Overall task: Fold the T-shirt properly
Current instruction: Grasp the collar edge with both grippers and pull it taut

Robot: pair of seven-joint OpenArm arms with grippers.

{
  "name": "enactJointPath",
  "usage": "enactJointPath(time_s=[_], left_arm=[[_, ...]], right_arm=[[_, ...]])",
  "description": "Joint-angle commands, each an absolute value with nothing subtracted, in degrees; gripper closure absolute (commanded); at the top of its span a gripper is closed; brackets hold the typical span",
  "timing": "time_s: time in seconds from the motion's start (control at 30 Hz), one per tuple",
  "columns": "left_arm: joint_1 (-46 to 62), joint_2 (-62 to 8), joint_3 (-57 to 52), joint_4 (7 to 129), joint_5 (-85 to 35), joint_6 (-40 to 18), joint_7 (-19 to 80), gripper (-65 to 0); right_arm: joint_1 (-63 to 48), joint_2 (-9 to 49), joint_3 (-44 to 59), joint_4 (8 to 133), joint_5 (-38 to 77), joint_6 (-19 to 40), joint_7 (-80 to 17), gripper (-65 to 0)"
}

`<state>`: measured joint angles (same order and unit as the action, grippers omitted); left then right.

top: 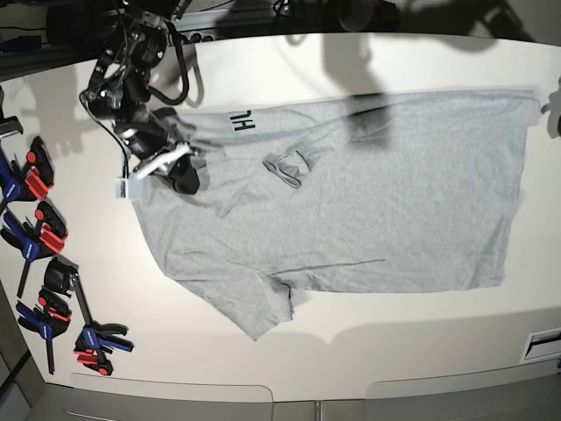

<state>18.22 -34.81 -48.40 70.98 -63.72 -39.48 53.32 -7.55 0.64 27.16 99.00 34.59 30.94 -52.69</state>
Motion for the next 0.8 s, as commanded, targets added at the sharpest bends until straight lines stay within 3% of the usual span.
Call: enactJointPath(time_s=[0.0, 0.17, 0.37, 0.53, 0.77], left_arm=[[17.74, -36.18, -48.25, 71.77, -64.05, -40.00, 52.21, 0.0], [17.76, -36.07, -40.84, 71.77, -63.29, -40.00, 51.70, 0.0], [17.76, -36.01, -34.02, 71.77, -50.48, -40.00, 42.72, 0.0], [17.78, -34.13, -33.47, 71.77, -49.63, -40.00, 42.50, 0.0], [18.00, -28.40, -33.47, 71.77, -38.85, -37.47, 40.23, 0.0]], right_arm=[[-7.35, 0.95, 27.27, 99.94, 35.83, 32.18, -50.98, 0.0], [-7.94, 0.97, 27.27, 99.94, 31.46, 32.14, -48.36, 0.0], [-7.94, 0.97, 27.24, 99.94, 29.67, 32.12, -47.97, 0.0], [-7.97, 0.95, 27.24, 99.94, 26.81, 31.07, -47.55, 0.0], [-8.60, 0.97, 27.27, 99.72, 23.73, 28.67, -47.13, 0.0]])
